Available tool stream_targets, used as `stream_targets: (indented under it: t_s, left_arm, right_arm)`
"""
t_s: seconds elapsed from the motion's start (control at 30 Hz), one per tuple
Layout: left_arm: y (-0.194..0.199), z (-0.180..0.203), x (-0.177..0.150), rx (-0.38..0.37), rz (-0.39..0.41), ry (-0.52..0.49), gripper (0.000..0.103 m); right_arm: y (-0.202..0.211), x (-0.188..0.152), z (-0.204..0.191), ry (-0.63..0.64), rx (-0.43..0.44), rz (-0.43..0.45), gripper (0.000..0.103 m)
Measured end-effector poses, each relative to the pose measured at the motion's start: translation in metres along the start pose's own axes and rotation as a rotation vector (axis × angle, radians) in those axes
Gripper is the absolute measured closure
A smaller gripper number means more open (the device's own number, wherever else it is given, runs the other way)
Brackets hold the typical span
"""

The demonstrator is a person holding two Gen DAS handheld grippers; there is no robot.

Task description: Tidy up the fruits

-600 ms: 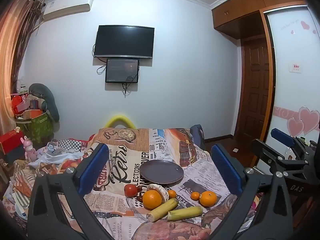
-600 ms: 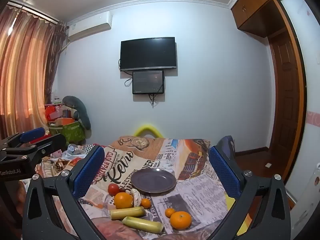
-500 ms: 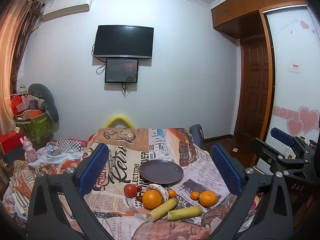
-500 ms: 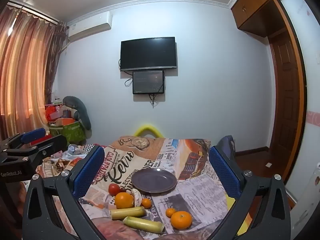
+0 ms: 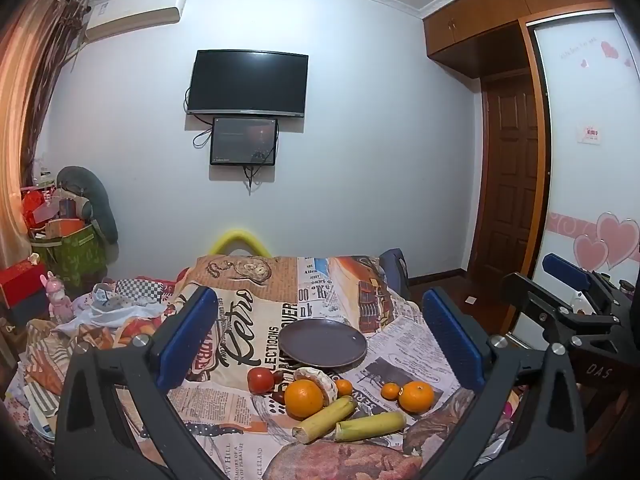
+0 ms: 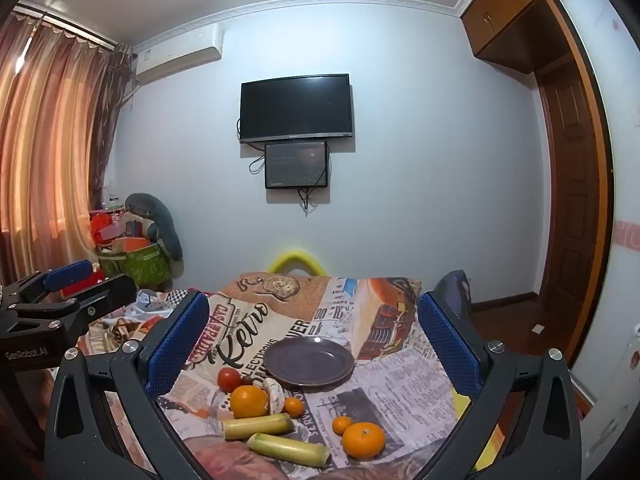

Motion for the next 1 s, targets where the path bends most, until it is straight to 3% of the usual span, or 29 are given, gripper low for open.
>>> stream_targets:
  t_s: [1.0]
  left_arm:
    - [-0.007, -0.005, -0.005, 0.004, -0.006, 0.017, 0.0]
  right_arm:
    - [-0.004, 0.001, 0.007, -0.015, 0.001, 0.003, 0.0]
Point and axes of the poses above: each gripper's, at about its wrist camera, not at the fingertips, and y roughly against the way its jaws point, z to its right, x to its top, the point moved 4 cm from there along -y, roughly the way its jaws point, and after that the axes turned 7 degrees about y, right-handed, at the moved point
